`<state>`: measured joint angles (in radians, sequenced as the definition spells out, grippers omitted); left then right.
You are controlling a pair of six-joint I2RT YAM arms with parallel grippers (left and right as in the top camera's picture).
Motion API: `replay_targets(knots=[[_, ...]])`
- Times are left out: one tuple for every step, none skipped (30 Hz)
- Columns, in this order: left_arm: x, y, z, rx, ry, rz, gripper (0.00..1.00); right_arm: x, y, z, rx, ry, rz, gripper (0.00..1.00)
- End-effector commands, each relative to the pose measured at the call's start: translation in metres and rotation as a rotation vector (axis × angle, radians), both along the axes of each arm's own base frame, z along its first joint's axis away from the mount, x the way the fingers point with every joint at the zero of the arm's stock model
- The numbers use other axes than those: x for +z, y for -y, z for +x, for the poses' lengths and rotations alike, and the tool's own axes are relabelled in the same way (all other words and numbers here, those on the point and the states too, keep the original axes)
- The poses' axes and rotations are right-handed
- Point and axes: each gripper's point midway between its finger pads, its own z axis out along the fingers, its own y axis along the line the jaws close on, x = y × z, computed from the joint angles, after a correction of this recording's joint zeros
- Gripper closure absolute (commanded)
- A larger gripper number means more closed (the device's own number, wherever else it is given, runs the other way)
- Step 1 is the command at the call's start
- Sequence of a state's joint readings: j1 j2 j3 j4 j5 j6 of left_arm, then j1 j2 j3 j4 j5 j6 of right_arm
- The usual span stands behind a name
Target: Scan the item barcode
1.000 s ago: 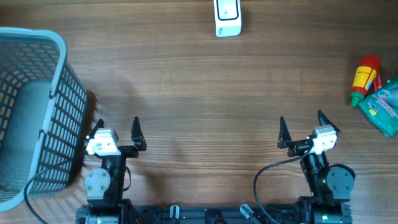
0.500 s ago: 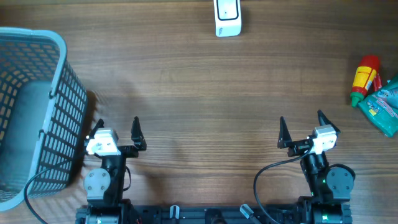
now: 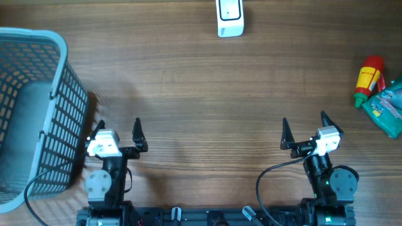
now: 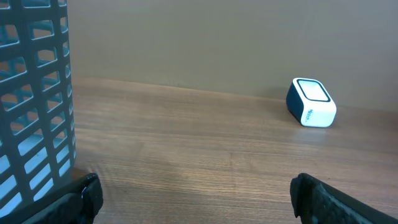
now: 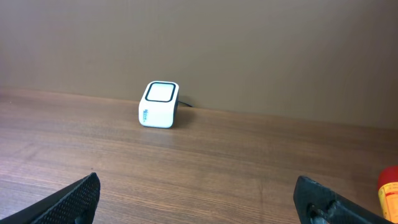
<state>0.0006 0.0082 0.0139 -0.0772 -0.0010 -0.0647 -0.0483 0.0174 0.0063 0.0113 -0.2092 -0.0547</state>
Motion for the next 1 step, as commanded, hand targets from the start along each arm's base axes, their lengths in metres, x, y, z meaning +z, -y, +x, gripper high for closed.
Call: replay_targets(knots=[[-0.0031,0.0029,0.0003,-0.016,-0.004,0.004,0.00,0.0029,-0.0041,-0.0012,0.022,0.017,-0.015,0.00]])
